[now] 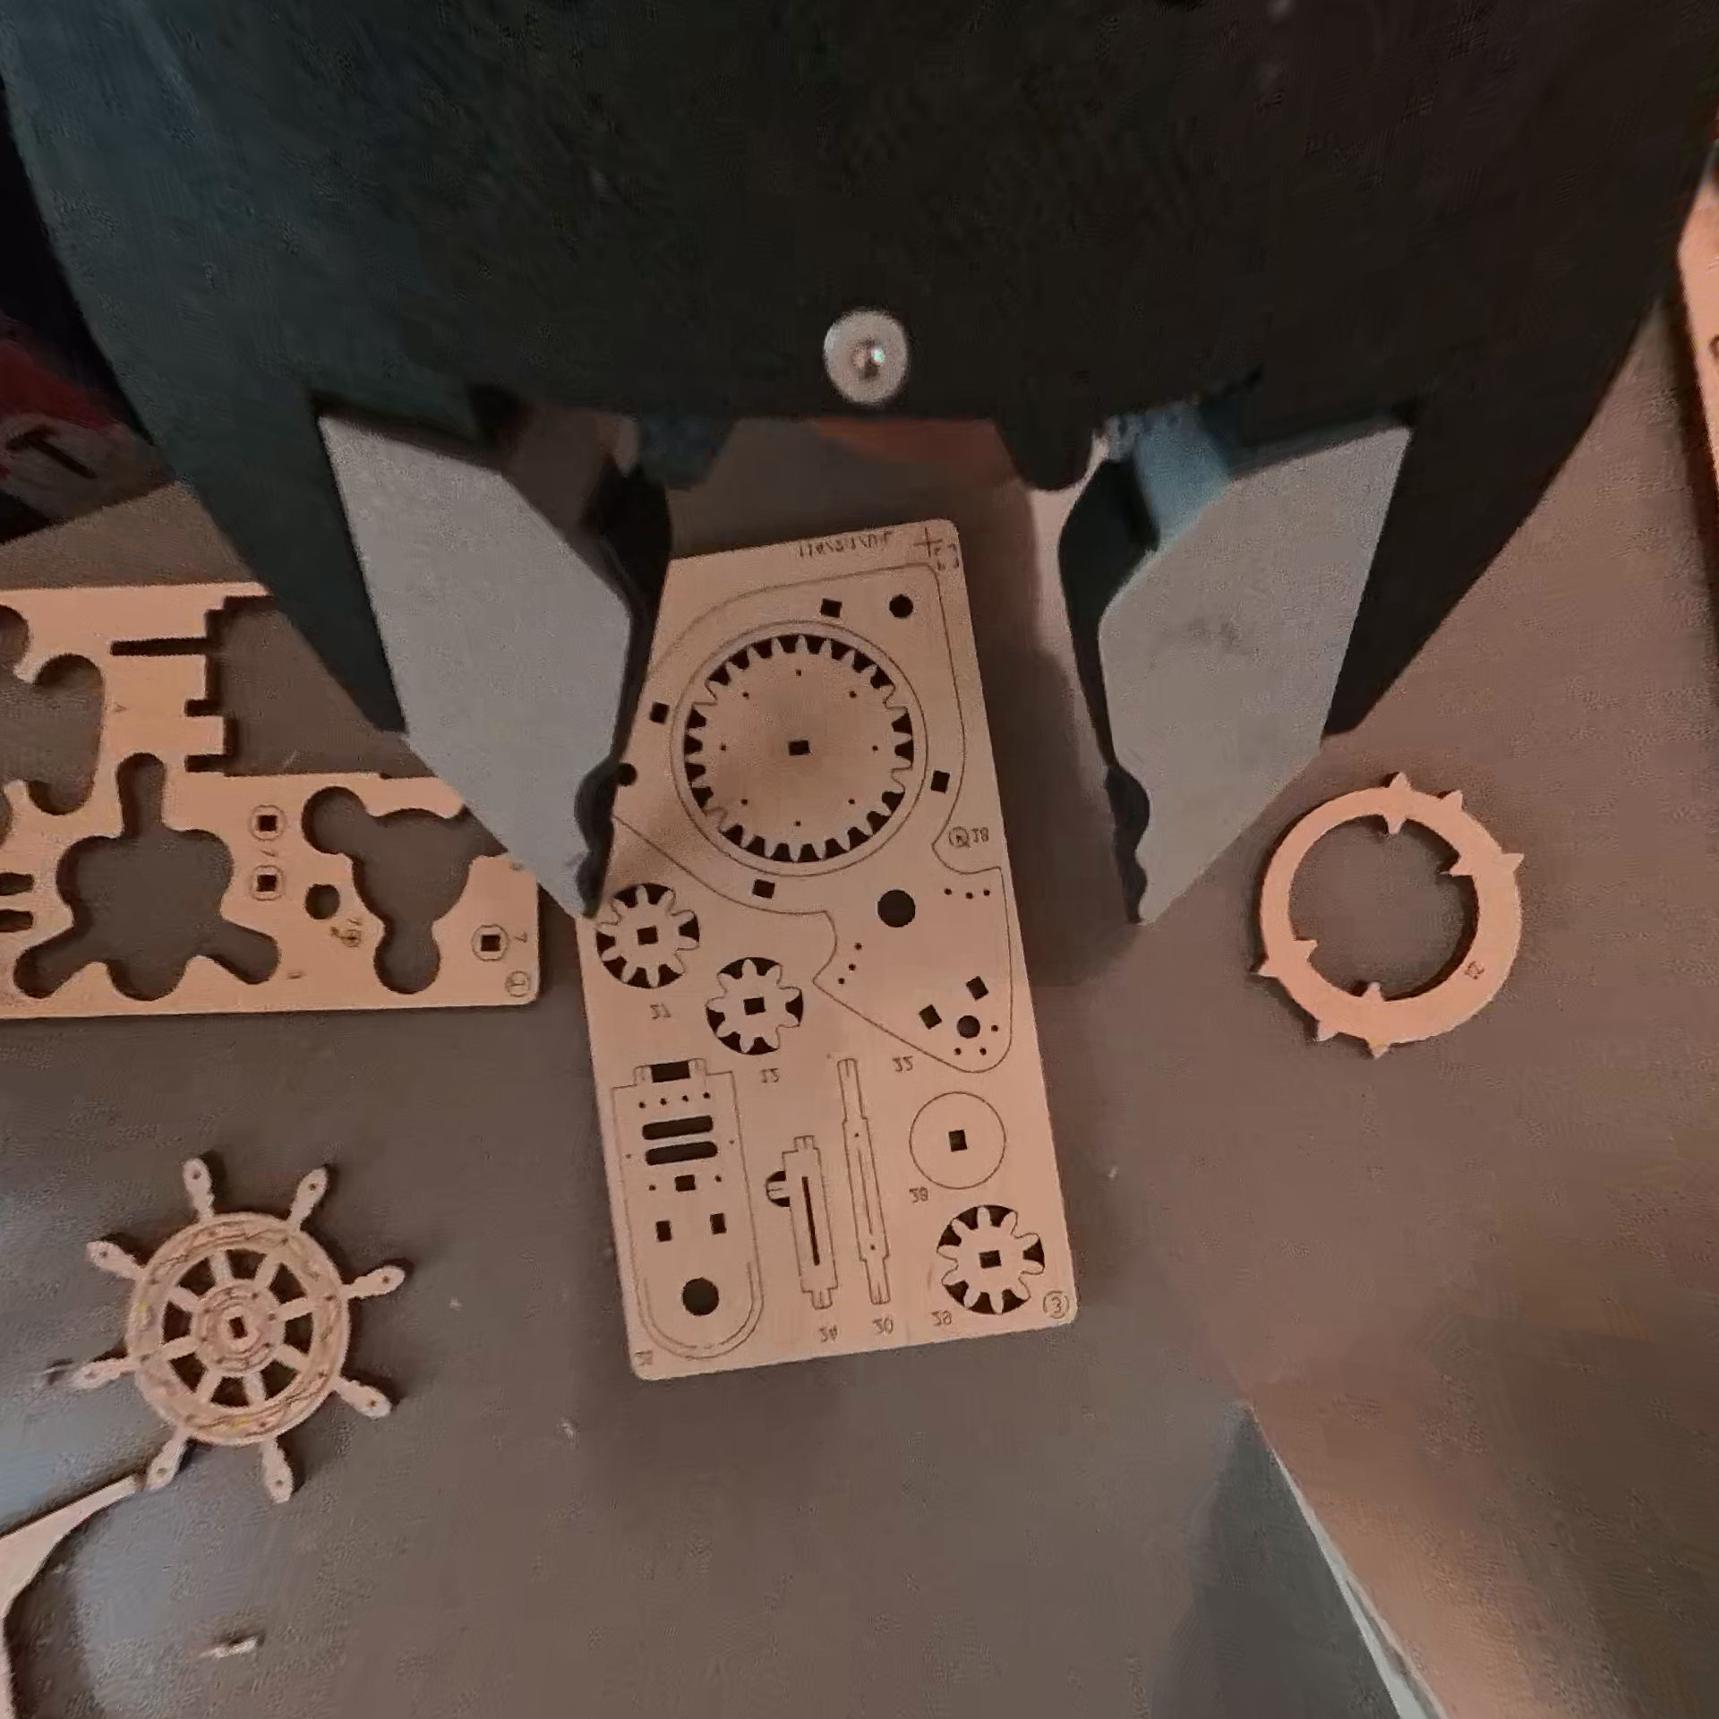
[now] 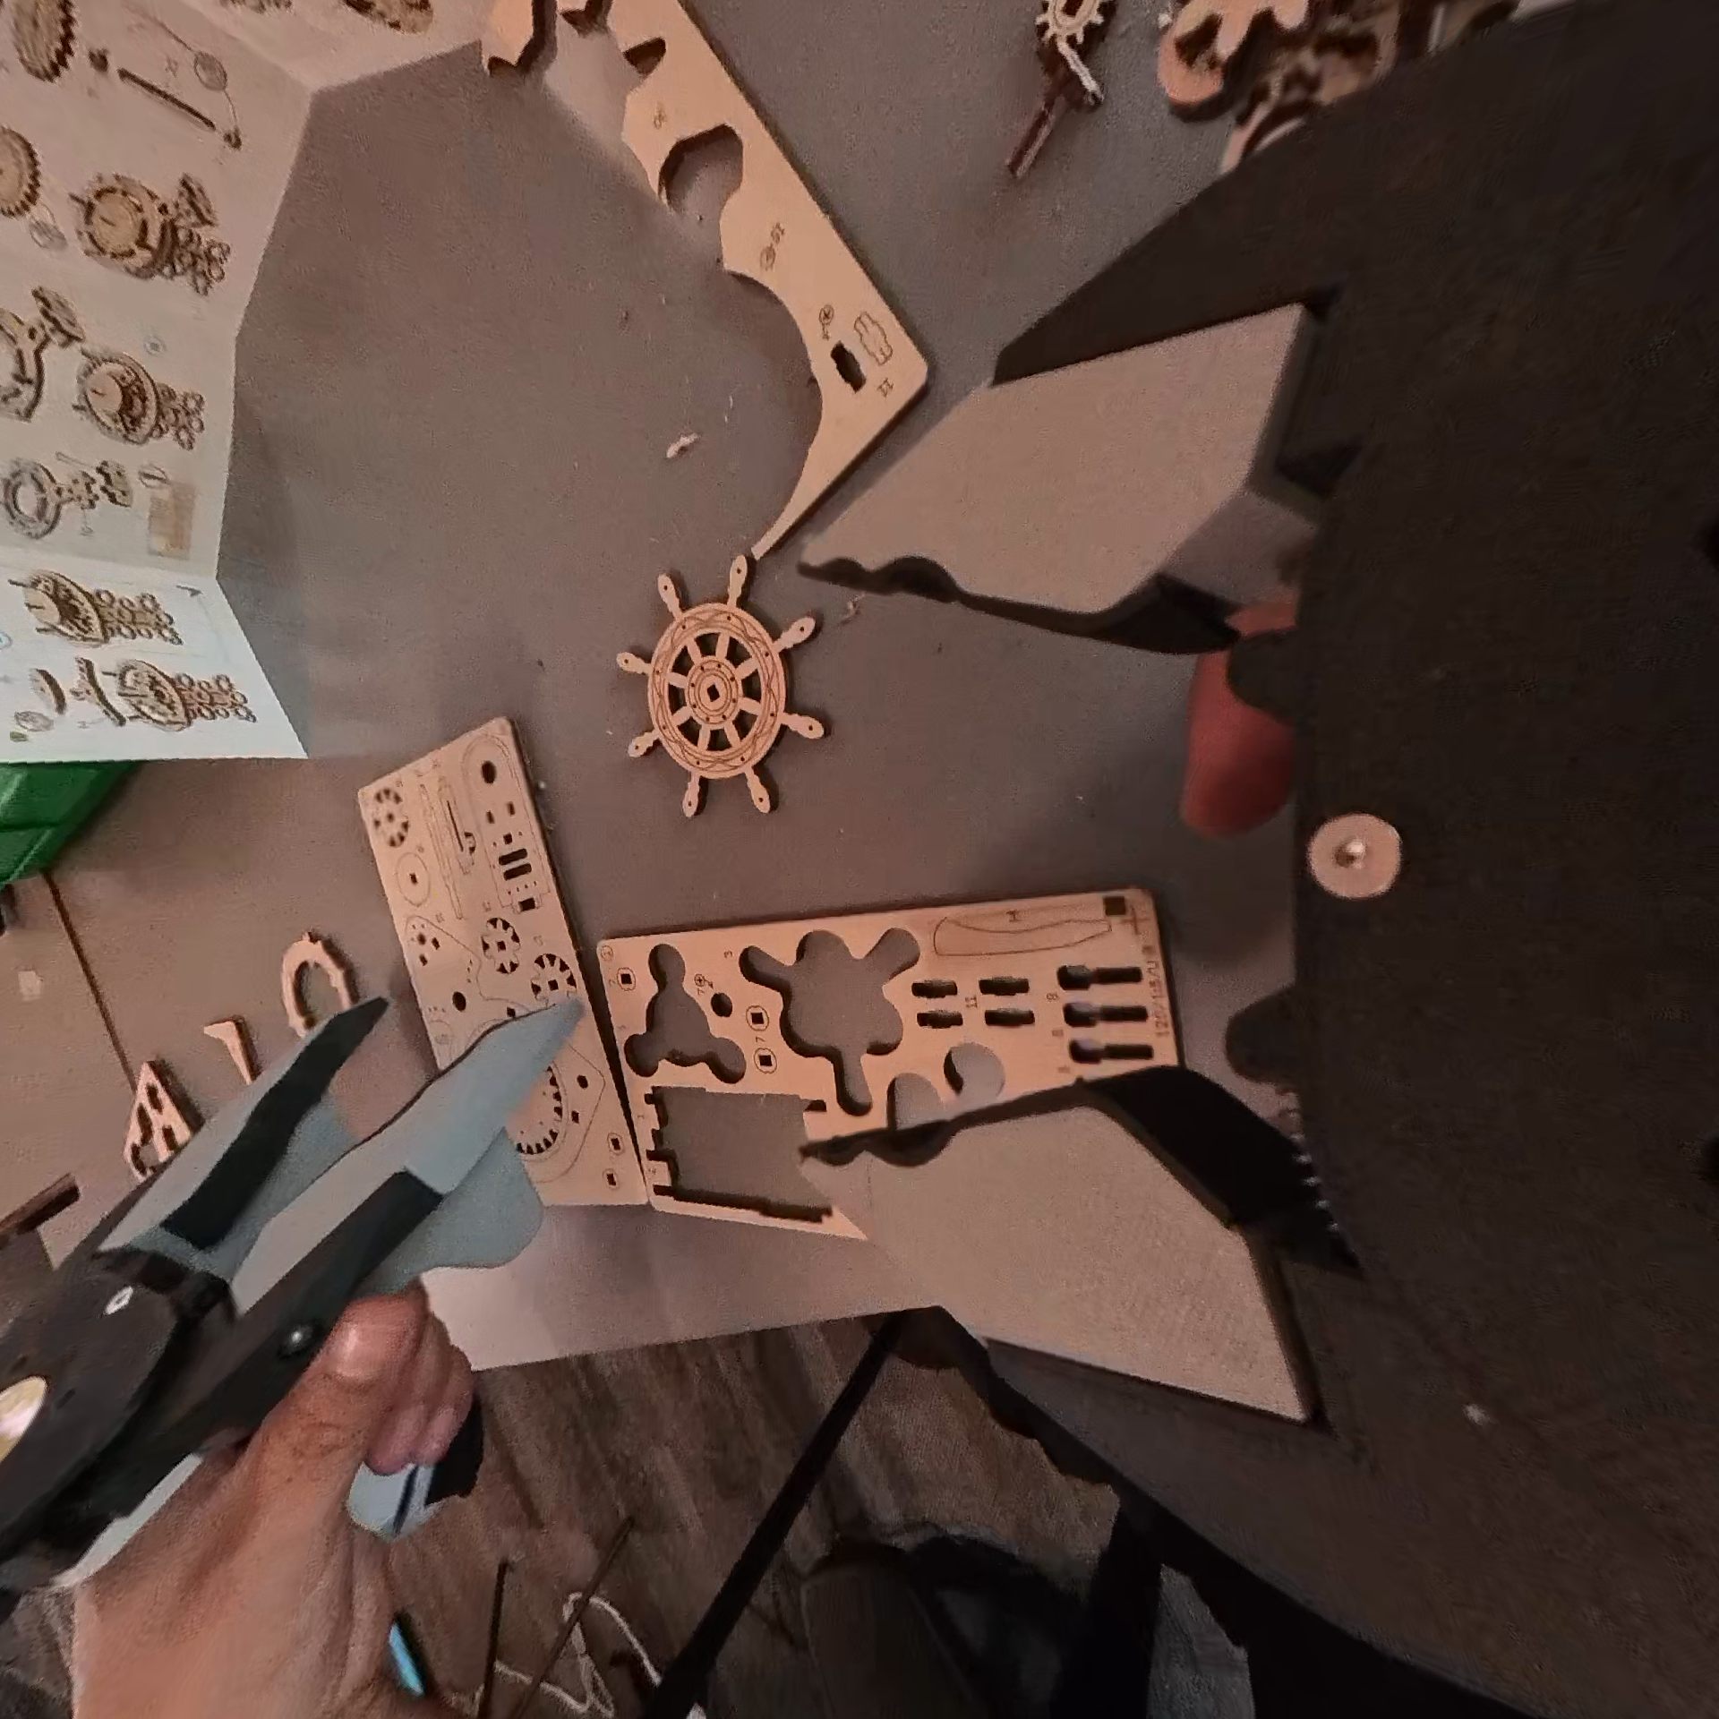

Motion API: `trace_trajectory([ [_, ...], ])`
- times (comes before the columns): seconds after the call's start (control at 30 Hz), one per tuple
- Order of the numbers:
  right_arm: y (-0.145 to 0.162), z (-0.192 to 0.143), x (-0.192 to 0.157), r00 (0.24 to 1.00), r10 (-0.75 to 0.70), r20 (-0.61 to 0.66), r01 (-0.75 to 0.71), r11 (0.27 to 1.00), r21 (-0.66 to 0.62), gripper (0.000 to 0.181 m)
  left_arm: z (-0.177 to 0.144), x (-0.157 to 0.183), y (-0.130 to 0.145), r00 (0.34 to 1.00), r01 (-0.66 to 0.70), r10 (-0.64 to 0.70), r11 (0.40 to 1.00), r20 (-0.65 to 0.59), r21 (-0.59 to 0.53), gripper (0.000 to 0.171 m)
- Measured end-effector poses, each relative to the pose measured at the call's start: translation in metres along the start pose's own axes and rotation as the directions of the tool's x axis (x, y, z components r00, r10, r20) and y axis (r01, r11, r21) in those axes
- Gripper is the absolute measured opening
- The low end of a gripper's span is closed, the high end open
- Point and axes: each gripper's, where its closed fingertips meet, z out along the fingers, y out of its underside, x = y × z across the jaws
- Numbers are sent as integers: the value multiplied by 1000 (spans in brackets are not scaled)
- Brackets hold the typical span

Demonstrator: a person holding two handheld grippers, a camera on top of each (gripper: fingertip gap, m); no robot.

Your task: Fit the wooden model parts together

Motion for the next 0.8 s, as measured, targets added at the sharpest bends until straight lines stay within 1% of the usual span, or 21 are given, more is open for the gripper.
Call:
trace_trajectory([
  [0.07,5,1,-15,998,-32,61,34,999,-35,112,2,2,-1,1000,-8,8,1000,-7,-12,113],
  [0.13,13,1,-35,988,-98,116,108,991,-80,107,3,0,0,1000,-14,14,999,-1,-33,125],
  [0.2,27,5,-38,979,-184,86,196,966,-171,106,2,1,1,1000,-11,11,999,-2,-45,124],
  [0.23,36,7,-34,972,-227,55,234,945,-227,106,0,0,1,1000,-14,14,999,9,-40,119],
  [0.27,42,8,-32,969,-241,45,244,936,-254,107,-3,-1,1,1000,-11,11,1000,16,-26,113],
  [0.3,43,7,-33,975,-216,61,224,942,-250,103,-6,1,-1,1000,-1,1,1000,2,-3,113],
  [0.33,45,5,-32,978,-194,71,206,945,-254,90,-10,4,-3,1000,14,-13,1000,-25,17,110],
  [0.37,45,2,-26,980,-193,53,200,945,-259,80,-12,5,-4,999,23,-22,999,-39,26,110],
  [0.4,46,-3,-18,979,-204,29,204,939,-277,63,-14,4,-4,999,23,-22,999,-31,26,110],
  [0.47,50,-12,-10,978,-208,17,202,925,-322,60,-14,3,0,1000,-6,6,1000,4,5,111],
  [0.53,54,-21,-7,977,-212,12,201,907,-370,57,-9,5,7,998,-49,50,998,30,-41,114],
  [0.57,56,-25,-6,977,-212,10,199,898,-393,52,-6,7,7,998,-56,57,997,30,-44,116],
  [0.67,61,-37,-1,978,-210,-12,182,874,-451,47,-3,12,8,999,-45,45,998,-5,-49,116],
  [0.7,63,-40,0,978,-208,-17,177,868,-463,47,-4,13,10,999,-44,44,998,-19,-51,119],
  [0.77,67,-48,4,979,-204,-24,167,858,-485,46,-5,11,20,998,-48,47,997,-32,-61,132],
  [0.8,69,-52,7,979,-202,-34,159,853,-496,46,-8,9,25,999,-46,44,997,-31,-66,135],
])
